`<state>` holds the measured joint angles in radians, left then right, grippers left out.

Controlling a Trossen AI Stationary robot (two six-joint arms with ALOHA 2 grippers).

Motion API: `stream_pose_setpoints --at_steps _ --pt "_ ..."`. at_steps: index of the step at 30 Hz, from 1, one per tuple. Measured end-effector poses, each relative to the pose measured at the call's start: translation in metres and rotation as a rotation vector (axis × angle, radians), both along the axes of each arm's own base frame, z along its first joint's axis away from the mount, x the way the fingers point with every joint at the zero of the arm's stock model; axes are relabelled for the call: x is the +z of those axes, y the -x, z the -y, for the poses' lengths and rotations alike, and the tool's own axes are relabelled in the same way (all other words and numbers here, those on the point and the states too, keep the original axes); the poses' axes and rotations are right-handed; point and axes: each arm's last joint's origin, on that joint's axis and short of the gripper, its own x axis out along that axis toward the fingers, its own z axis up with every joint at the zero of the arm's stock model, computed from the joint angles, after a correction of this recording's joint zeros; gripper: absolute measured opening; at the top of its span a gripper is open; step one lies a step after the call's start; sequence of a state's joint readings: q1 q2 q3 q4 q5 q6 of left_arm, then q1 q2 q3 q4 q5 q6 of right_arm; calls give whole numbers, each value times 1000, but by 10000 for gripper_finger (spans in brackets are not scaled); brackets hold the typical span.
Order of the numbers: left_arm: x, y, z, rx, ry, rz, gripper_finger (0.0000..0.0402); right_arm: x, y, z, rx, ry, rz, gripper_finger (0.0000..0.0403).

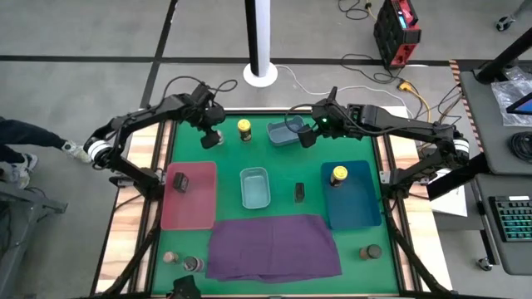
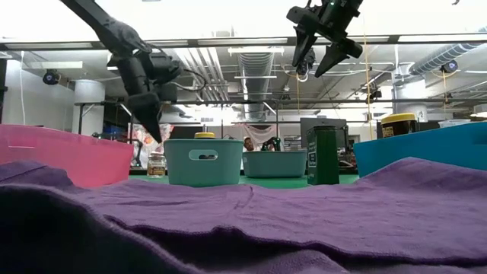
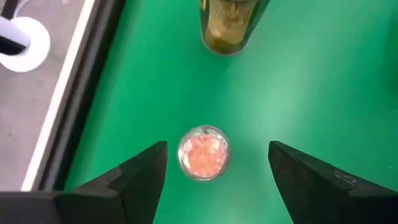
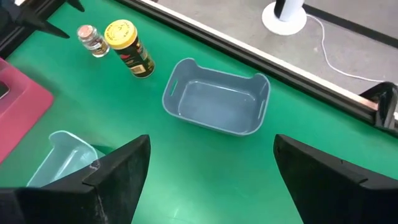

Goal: Sort spices by type
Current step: Put the top brown seasoning bottle into the green bin

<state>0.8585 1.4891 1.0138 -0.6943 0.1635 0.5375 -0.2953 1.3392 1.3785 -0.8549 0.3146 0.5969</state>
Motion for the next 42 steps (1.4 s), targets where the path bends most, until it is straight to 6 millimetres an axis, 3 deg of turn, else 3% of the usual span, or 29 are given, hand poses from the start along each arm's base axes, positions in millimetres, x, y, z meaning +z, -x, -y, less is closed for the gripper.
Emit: stream_pose_setpoints --at_steps 10,29,37,42 --pt "-13 1 -1 36 -45 24 265 0 1 4 -10 4 -3 335" --pt "-52 -5 -10 118 51 -56 250 0 2 6 -21 1 -5 329" --pt "-56 -6 -10 129 94 -41 225 0 2 6 -21 1 -5 326" --pt "-56 -6 -11 129 95 -40 188 0 2 6 -20 2 -6 332"
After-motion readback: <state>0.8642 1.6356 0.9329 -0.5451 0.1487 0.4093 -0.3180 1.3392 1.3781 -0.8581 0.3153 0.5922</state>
